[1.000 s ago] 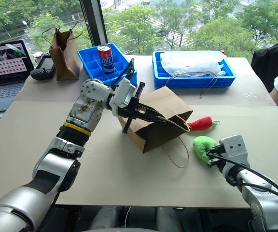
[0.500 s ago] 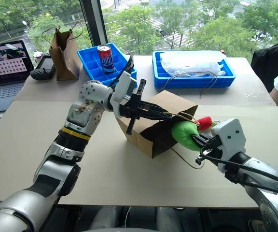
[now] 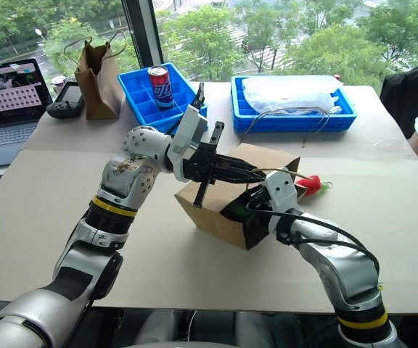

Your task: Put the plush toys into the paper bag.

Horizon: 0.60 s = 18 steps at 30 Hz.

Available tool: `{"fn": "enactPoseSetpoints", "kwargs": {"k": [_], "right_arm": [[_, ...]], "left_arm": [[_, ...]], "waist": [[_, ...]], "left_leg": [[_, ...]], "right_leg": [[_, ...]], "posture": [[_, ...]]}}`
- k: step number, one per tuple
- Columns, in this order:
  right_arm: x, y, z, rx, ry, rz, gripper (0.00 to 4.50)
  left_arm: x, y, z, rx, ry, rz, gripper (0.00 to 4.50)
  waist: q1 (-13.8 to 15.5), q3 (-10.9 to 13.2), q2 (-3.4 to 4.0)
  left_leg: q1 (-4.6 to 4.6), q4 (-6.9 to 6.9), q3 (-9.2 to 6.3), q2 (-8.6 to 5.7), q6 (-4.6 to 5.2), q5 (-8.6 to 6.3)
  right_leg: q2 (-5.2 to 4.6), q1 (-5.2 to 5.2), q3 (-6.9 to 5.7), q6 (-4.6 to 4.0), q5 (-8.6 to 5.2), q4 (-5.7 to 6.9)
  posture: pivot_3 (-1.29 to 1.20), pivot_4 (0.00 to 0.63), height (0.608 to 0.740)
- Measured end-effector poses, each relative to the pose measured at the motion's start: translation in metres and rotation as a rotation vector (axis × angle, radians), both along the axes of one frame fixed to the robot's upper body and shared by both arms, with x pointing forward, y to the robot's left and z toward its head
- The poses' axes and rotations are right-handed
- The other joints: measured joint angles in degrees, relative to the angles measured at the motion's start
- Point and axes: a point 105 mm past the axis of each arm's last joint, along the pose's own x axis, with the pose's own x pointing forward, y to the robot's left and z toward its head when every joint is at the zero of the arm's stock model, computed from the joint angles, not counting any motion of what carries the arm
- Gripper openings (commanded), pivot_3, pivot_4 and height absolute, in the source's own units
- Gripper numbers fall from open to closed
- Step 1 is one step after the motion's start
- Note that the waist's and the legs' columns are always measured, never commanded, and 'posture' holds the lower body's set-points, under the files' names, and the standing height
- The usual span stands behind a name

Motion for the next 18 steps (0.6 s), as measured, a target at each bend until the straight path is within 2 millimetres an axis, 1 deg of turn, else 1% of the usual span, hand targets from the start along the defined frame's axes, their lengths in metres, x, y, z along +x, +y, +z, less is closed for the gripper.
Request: {"fn": "enactPoseSetpoints", "kwargs": {"k": [1, 4, 7, 8, 9, 12, 14, 15, 17, 18], "right_arm": [[-0.001, -0.003, -0.001, 0.010, 0.004, -0.013, 1.11], [-0.006, -0.010, 0.000, 0.061, 0.009, -0.042, 2.11], [-0.021, -0.024, 0.015, 0.125, -0.025, -0.052, 3.06], [-0.025, -0.029, 0.020, 0.132, -0.038, -0.054, 3.51], [-0.030, -0.037, 0.025, 0.139, -0.048, -0.058, 3.83], [-0.040, -0.065, 0.038, 0.124, -0.063, -0.095, 3.83], [-0.043, -0.087, 0.054, 0.107, -0.104, -0.135, 3.83], [-0.041, -0.097, 0.062, 0.099, -0.126, -0.159, 3.83], [-0.038, -0.105, 0.067, 0.089, -0.140, -0.185, 3.83], [-0.033, -0.114, 0.068, 0.073, -0.144, -0.223, 3.83]], "left_arm": [[0.002, 0.001, 0.000, 0.001, 0.002, 0.011, 0.00], [0.007, 0.004, 0.000, 0.006, 0.000, 0.034, 0.00], [0.013, 0.007, 0.001, 0.001, -0.013, 0.070, 0.00], [0.014, 0.009, 0.001, 0.002, -0.013, 0.079, 0.00], [0.015, 0.009, 0.001, 0.002, -0.017, 0.082, 0.00], [0.017, 0.011, 0.002, 0.001, -0.026, 0.099, 0.00], [0.021, 0.014, 0.002, -0.002, -0.018, 0.120, 0.00], [0.022, 0.014, 0.002, -0.003, -0.019, 0.124, 0.00], [0.022, 0.013, 0.002, -0.005, -0.021, 0.122, 0.00], [0.022, 0.014, 0.003, -0.005, -0.025, 0.126, 0.00]], "waist": [[0.02, 0.00, 0.00], [0.12, 0.00, 0.00], [0.24, 0.00, 0.00], [0.23, 0.00, 0.00], [0.22, 0.00, 0.00], [0.29, 0.01, 0.01], [0.26, 0.02, -0.01], [0.11, 0.02, -0.01], [-0.15, 0.02, -0.01], [-0.35, 0.02, -0.01]], "left_leg": [[0.00, 0.00, -0.01, 0.00, 0.02, -0.01], [-0.04, -0.01, -0.02, 0.00, 0.03, -0.02], [-0.04, -0.02, -0.03, 0.01, 0.03, -0.02], [-0.03, -0.02, -0.03, 0.02, 0.03, -0.02], [-0.04, -0.01, -0.03, 0.00, 0.03, -0.02], [0.04, -0.01, -0.02, -0.01, 0.03, -0.02], [0.08, -0.01, -0.02, 0.01, 0.03, -0.02], [0.10, -0.01, -0.02, 0.01, 0.03, -0.02], [0.12, -0.02, -0.01, 0.01, 0.03, -0.02], [0.16, -0.04, -0.02, 0.06, 0.02, -0.02]], "right_leg": [[0.00, 0.00, -0.01, 0.00, 0.00, 0.00], [0.00, -0.04, -0.02, 0.00, 0.00, 0.00], [0.00, -0.01, -0.02, 0.00, 0.00, -0.01], [0.00, -0.01, -0.02, 0.00, 0.00, -0.02], [-0.02, 0.00, -0.02, 0.01, 0.00, -0.02], [-0.04, 0.07, -0.02, 0.02, -0.01, -0.03], [-0.02, 0.10, -0.01, 0.02, -0.01, -0.04], [-0.02, 0.11, 0.00, 0.02, -0.01, -0.03], [-0.01, 0.12, 0.01, 0.01, -0.01, -0.02], [0.05, 0.13, 0.01, 0.00, -0.01, -0.02]], "posture": [[0.00, 0.150, 0.724], [0.00, 0.150, 0.724], [0.00, 0.150, 0.724], [0.00, 0.150, 0.724], [0.00, 0.150, 0.724], [0.00, 0.150, 0.724], [0.00, 0.150, 0.724], [0.00, 0.150, 0.724], [0.00, 0.150, 0.724], [0.00, 0.150, 0.724]]}}
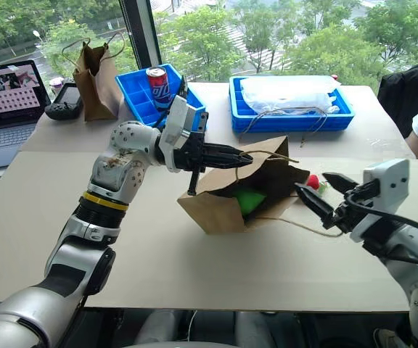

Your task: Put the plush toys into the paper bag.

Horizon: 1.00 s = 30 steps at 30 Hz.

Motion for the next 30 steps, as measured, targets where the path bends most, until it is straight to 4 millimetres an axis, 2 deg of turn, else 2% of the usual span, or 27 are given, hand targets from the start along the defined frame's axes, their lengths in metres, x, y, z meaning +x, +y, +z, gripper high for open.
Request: {"fn": "enactPoseSetpoints", "kwargs": {"k": [1, 4, 6, 8, 12, 17, 20, 26, 29, 30], "right_arm": [[0.020, -0.016, -0.005, -0.044, 0.010, -0.100, 3.83], [0.057, -0.051, -0.027, -0.004, 0.038, -0.323, 3.83], [0.074, -0.062, -0.043, 0.060, 0.067, -0.409, 3.83], [0.090, -0.064, -0.060, 0.095, 0.108, -0.451, 3.83], [0.117, -0.055, -0.083, 0.171, 0.146, -0.460, 3.83], [0.123, -0.042, -0.098, 0.166, 0.187, -0.424, 3.83], [0.120, -0.042, -0.110, 0.118, 0.223, -0.424, 3.11], [0.105, -0.040, -0.109, 0.058, 0.187, -0.429, 1.08], [0.093, -0.055, -0.101, 0.007, 0.150, -0.511, 0.09], [0.091, -0.062, -0.094, -0.002, 0.134, -0.537, 0.02]], "left_arm": [[0.001, -0.001, 0.001, -0.004, 0.000, 0.002, 0.00], [0.001, 0.000, 0.002, -0.005, -0.008, 0.008, 0.00], [0.001, 0.001, 0.003, -0.006, -0.012, 0.011, 0.00], [0.001, 0.001, 0.004, -0.008, -0.020, 0.016, 0.00], [0.002, 0.004, 0.004, -0.005, -0.027, 0.028, 0.00], [0.001, 0.006, 0.007, -0.001, -0.049, 0.037, 0.00], [0.002, 0.007, 0.007, 0.000, -0.049, 0.046, 0.00], [0.000, 0.006, 0.009, -0.006, -0.059, 0.041, 0.00], [-0.001, 0.001, 0.009, -0.024, -0.018, 0.034, 0.00], [-0.001, 0.001, 0.010, -0.030, -0.007, 0.036, 0.00]], "waist": [[-0.39, 0.01, -0.02], [-0.37, 0.02, -0.03], [-0.20, 0.04, 0.08], [-0.15, 0.07, 0.15], [-0.07, 0.12, 0.23], [0.25, 0.12, 0.27], [0.20, 0.12, 0.27], [0.50, 0.12, 0.27], [0.76, 0.12, 0.27], [0.73, 0.14, 0.30]], "left_leg": [[0.03, -0.01, 0.07, -0.03, -0.01, 0.01], [0.08, -0.03, 0.12, -0.05, -0.03, 0.03], [0.03, -0.07, 0.13, -0.07, -0.04, 0.03], [-0.05, -0.13, 0.15, -0.07, -0.04, 0.03], [-0.14, -0.20, 0.18, -0.08, -0.04, 0.03], [-0.34, -0.22, 0.14, -0.09, -0.04, 0.03], [-0.33, -0.22, 0.15, -0.10, -0.04, 0.03], [-0.25, -0.21, 0.09, -0.11, -0.04, 0.03], [-0.27, -0.21, 0.09, -0.15, -0.05, 0.04], [-0.30, -0.20, 0.11, -0.17, -0.05, 0.04]], "right_leg": [[-0.02, -0.01, 0.07, -0.03, 0.02, 0.01], [0.00, -0.02, 0.09, -0.03, 0.02, 0.02], [-0.03, -0.08, 0.11, -0.02, 0.01, 0.04], [-0.03, -0.18, 0.13, -0.02, 0.01, 0.02], [-0.07, -0.27, 0.12, -0.02, 0.01, 0.03], [-0.15, -0.30, 0.02, 0.01, 0.02, 0.11], [-0.17, -0.27, 0.02, 0.03, 0.03, 0.10], [-0.17, -0.20, -0.02, 0.04, 0.03, 0.05], [-0.21, -0.23, -0.01, 0.06, 0.01, 0.05], [-0.24, -0.26, 0.01, 0.07, 0.01, 0.04]], "posture": [[0.00, 0.150, 0.724], [0.00, 0.150, 0.724], [0.00, 0.150, 0.724], [0.00, 0.150, 0.724], [0.00, 0.150, 0.724], [0.00, 0.150, 0.724], [0.00, 0.150, 0.724], [0.00, 0.150, 0.724], [0.00, 0.150, 0.724], [0.00, 0.150, 0.724]]}}
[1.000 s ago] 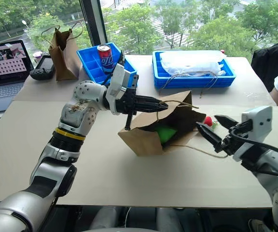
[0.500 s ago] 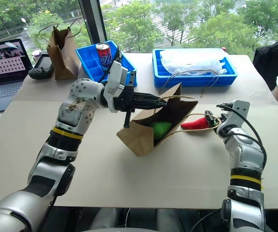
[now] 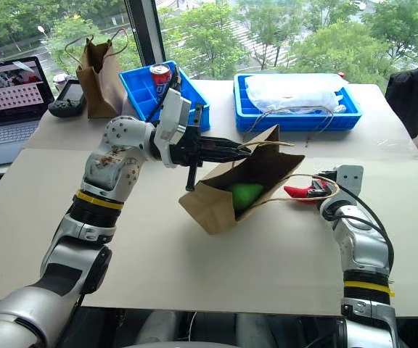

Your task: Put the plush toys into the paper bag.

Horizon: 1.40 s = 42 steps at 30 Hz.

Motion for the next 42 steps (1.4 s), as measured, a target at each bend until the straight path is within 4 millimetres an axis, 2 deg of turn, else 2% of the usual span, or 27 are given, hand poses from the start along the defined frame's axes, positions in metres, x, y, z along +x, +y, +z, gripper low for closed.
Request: {"fn": "enactPoseSetpoints", "kwargs": {"k": [3, 5, 7, 9, 12, 14, 18, 21, 27, 32, 35, 39, 42], "right_arm": [[-0.011, -0.024, 0.050, -0.082, -0.108, -0.085, 0.02], [-0.019, -0.033, 0.092, -0.158, -0.203, -0.121, 0.02], [-0.027, -0.037, 0.124, -0.203, -0.283, -0.146, 0.02], [-0.036, -0.034, 0.149, -0.196, -0.346, -0.146, 0.02], [-0.043, -0.010, 0.167, -0.156, -0.363, -0.050, 0.02], [-0.047, 0.007, 0.162, -0.141, -0.328, 0.010, 0.02], [-0.059, 0.031, 0.134, -0.118, -0.198, 0.089, 0.02], [-0.073, 0.031, 0.126, -0.125, -0.138, 0.081, 0.02], [-0.095, 0.032, 0.133, -0.114, -0.144, 0.070, 0.02], [-0.106, 0.050, 0.120, -0.099, -0.070, 0.135, 0.02], [-0.107, 0.062, 0.108, -0.044, -0.055, 0.155, 0.02], [-0.098, 0.090, 0.089, 0.037, -0.027, 0.200, 0.02], [-0.091, 0.105, 0.087, 0.041, -0.036, 0.223, 0.02]], "left_arm": [[-0.002, -0.004, 0.002, -0.028, 0.049, -0.019, 0.00], [-0.003, -0.007, 0.002, -0.034, 0.057, -0.029, 0.00], [-0.004, -0.008, 0.002, -0.034, 0.056, -0.035, 0.00], [-0.006, -0.011, 0.001, -0.033, 0.058, -0.049, 0.00], [-0.010, -0.016, -0.001, -0.025, 0.059, -0.074, 0.00], [-0.010, -0.018, -0.001, -0.030, 0.061, -0.077, 0.00], [-0.016, -0.025, -0.002, -0.055, 0.081, -0.086, 0.00], [-0.019, -0.029, -0.009, -0.061, 0.127, -0.088, 0.00], [-0.022, -0.043, -0.011, -0.107, 0.240, -0.082, 0.00], [-0.016, -0.053, -0.013, -0.125, 0.318, -0.028, 0.00], [-0.014, -0.055, -0.013, -0.131, 0.335, -0.011, 0.00], [-0.013, -0.055, -0.014, -0.131, 0.343, 0.001, 0.00], [-0.012, -0.054, -0.014, -0.130, 0.343, 0.007, 0.00]], "waist": [[-0.18, 0.06, 0.19], [-0.29, 0.06, 0.21], [-0.65, 0.06, 0.21], [-0.84, 0.06, 0.21], [-0.86, 0.06, 0.21], [-0.72, 0.06, 0.21], [-0.25, 0.05, 0.22], [-0.08, 0.05, 0.22], [-0.11, 0.06, 0.20], [-0.55, 0.07, 0.20], [-0.83, 0.07, 0.19], [-0.86, 0.06, 0.22], [-0.79, 0.05, 0.22]], "left_leg": [[-0.08, 0.01, 0.03, 0.00, 0.00, 0.00], [-0.09, 0.00, 0.00, 0.03, 0.00, 0.00], [-0.08, -0.01, -0.01, 0.09, 0.00, 0.00], [-0.08, -0.01, 0.00, 0.10, -0.01, 0.01], [-0.05, -0.01, -0.02, 0.10, -0.03, 0.02], [-0.05, 0.00, -0.02, 0.09, -0.03, 0.02], [-0.18, 0.00, -0.07, 0.00, -0.02, 0.02], [-0.26, 0.00, -0.08, 0.00, 0.01, 0.00], [-0.20, 0.00, -0.17, 0.00, -0.01, 0.03], [-0.17, 0.00, -0.20, 0.00, 0.03, 0.05], [-0.16, 0.00, -0.24, 0.03, 0.02, 0.05], [-0.17, 0.00, -0.24, -0.01, -0.02, 0.08], [-0.18, 0.00, -0.24, -0.03, -0.02, 0.09]], "right_leg": [[0.01, -0.12, 0.05, 0.01, 0.00, 0.00], [0.10, -0.18, 0.03, 0.00, -0.01, 0.00], [0.18, -0.18, 0.04, -0.02, -0.01, -0.02], [0.19, -0.19, 0.07, -0.02, -0.02, -0.01], [0.19, -0.15, 0.09, -0.03, -0.02, 0.00], [0.16, -0.13, 0.09, -0.03, -0.02, -0.01], [0.06, -0.16, 0.08, -0.01, -0.02, -0.05], [0.04, -0.17, 0.07, 0.02, -0.03, -0.04], [0.09, -0.14, 0.04, 0.02, -0.03, -0.12], [0.12, -0.13, 0.06, 0.02, -0.04, -0.09], [0.17, -0.13, 0.05, 0.01, -0.04, -0.09], [0.14, -0.19, 0.08, 0.01, -0.04, -0.02], [0.11, -0.18, 0.07, 0.02, -0.04, -0.04]], "posture": [[0.00, 0.150, 0.724], [0.00, 0.150, 0.724], [0.00, 0.150, 0.724], [0.00, 0.150, 0.724], [0.00, 0.150, 0.724], [0.00, 0.150, 0.724], [0.00, 0.150, 0.724], [0.00, 0.150, 0.724], [0.00, 0.150, 0.724], [0.00, 0.150, 0.724], [0.00, 0.150, 0.724], [0.00, 0.150, 0.724], [0.00, 0.150, 0.724]]}}
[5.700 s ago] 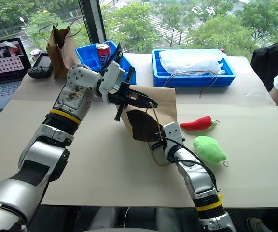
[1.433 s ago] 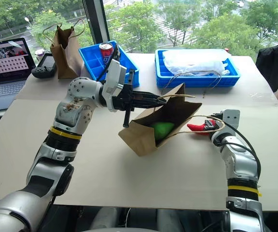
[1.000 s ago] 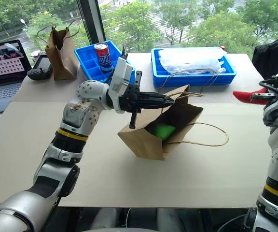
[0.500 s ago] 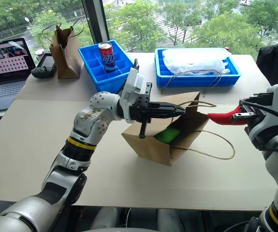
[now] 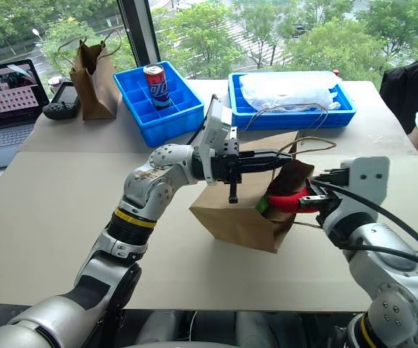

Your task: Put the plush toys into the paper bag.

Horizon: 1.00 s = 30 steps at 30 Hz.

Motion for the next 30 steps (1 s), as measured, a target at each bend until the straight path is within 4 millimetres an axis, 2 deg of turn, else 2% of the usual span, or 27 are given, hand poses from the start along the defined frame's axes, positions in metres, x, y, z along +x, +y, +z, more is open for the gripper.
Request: {"fn": "enactPoseSetpoints", "kwargs": {"k": [3, 5, 6, 10, 12, 15, 16, 22, 24, 26, 28, 30], "right_arm": [[0.007, 0.019, 0.003, -0.017, -0.023, 0.041, 0.02], [0.008, 0.031, -0.001, -0.021, -0.017, 0.078, 0.92], [0.009, 0.036, -0.002, 0.000, -0.017, 0.095, 1.13], [0.010, 0.043, -0.004, 0.032, -0.022, 0.141, 2.54], [0.009, 0.041, -0.001, 0.011, -0.034, 0.153, 3.31], [0.008, 0.029, 0.005, -0.011, -0.051, 0.141, 4.26], [0.007, 0.024, 0.005, -0.020, -0.051, 0.133, 4.45], [-0.009, -0.011, 0.005, -0.059, -0.011, 0.098, 4.45], [-0.025, -0.030, 0.002, -0.053, 0.045, 0.094, 4.45], [-0.035, -0.048, 0.008, -0.034, 0.043, 0.053, 4.45], [-0.043, -0.060, 0.011, 0.024, 0.031, 0.022, 4.45], [-0.052, -0.071, -0.005, 0.146, 0.065, -0.025, 4.45]], "left_arm": [[0.001, 0.000, 0.000, -0.001, 0.001, 0.004, 0.00], [0.001, 0.000, 0.000, -0.001, 0.001, 0.007, 0.00], [0.001, 0.001, 0.000, 0.000, 0.001, 0.009, 0.00], [0.002, 0.001, 0.000, 0.002, 0.001, 0.014, 0.00], [0.002, 0.002, 0.000, 0.002, 0.002, 0.016, 0.00], [0.002, 0.002, 0.000, 0.002, 0.002, 0.017, 0.00], [0.002, 0.002, 0.000, 0.001, 0.001, 0.017, 0.00], [0.003, 0.002, 0.000, -0.001, -0.001, 0.020, 0.00], [0.003, 0.003, 0.000, -0.001, -0.004, 0.022, 0.00], [0.004, 0.004, 0.000, -0.001, -0.006, 0.028, 0.00], [0.004, 0.004, 0.001, -0.006, -0.011, 0.027, 0.00], [0.003, 0.004, 0.001, -0.010, -0.015, 0.025, 0.00]], "waist": [[0.04, 0.00, 0.01], [0.09, 0.00, 0.01], [0.09, 0.00, 0.01], [0.11, 0.00, 0.01], [0.13, 0.00, 0.01], [0.11, 0.00, 0.00], [0.12, 0.00, 0.00], [0.22, 0.01, -0.01], [0.37, 0.01, -0.01], [0.28, 0.01, -0.01], [0.11, 0.03, -0.05], [0.19, 0.03, -0.06]], "left_leg": [[-0.01, 0.00, 0.00, 0.00, 0.00, 0.00], [-0.03, 0.00, -0.01, 0.00, 0.00, 0.00], [-0.06, 0.00, -0.01, 0.00, 0.00, 0.00], [-0.07, 0.00, -0.01, -0.01, 0.00, 0.00], [-0.07, 0.00, -0.01, -0.02, 0.00, 0.00], [-0.06, 0.00, -0.01, -0.01, 0.00, 0.00], [-0.06, 0.00, -0.01, -0.01, 0.00, 0.00], [-0.06, 0.00, -0.06, 0.00, 0.01, 0.00], [-0.07, -0.01, -0.10, -0.04, 0.02, -0.01], [-0.05, -0.01, -0.14, -0.01, 0.02, -0.01], [0.05, -0.01, -0.21, 0.02, 0.03, -0.02], [0.05, -0.02, -0.38, 0.02, 0.03, -0.02]], "right_leg": [[0.01, -0.03, -0.02, 0.00, 0.00, 0.00], [0.01, -0.04, -0.03, 0.00, 0.00, 0.00], [0.01, -0.07, -0.03, 0.00, 0.00, 0.00], [-0.01, -0.06, -0.03, 0.00, 0.00, -0.01], [-0.02, -0.06, -0.04, 0.00, 0.00, -0.01], [-0.01, -0.06, -0.05, 0.00, 0.00, -0.02], [0.00, -0.05, -0.05, 0.00, 0.00, -0.03], [0.01, 0.03, -0.07, 0.00, 0.00, -0.12], [-0.01, 0.09, -0.07, 0.00, 0.00, -0.16], [0.02, 0.21, -0.09, 0.00, 0.00, -0.35], [0.06, 0.40, -0.12, 0.00, 0.01, -0.44], [0.13, 0.47, -0.15, 0.00, 0.00, -0.47]], "posture": [[0.00, 0.150, 0.724], [0.00, 0.150, 0.724], [0.00, 0.150, 0.724], [0.00, 0.150, 0.724], [0.00, 0.150, 0.724], [0.00, 0.150, 0.724], [0.00, 0.150, 0.724], [0.00, 0.150, 0.724], [0.00, 0.150, 0.724], [0.00, 0.150, 0.724], [0.00, 0.150, 0.724], [0.00, 0.150, 0.724]]}}
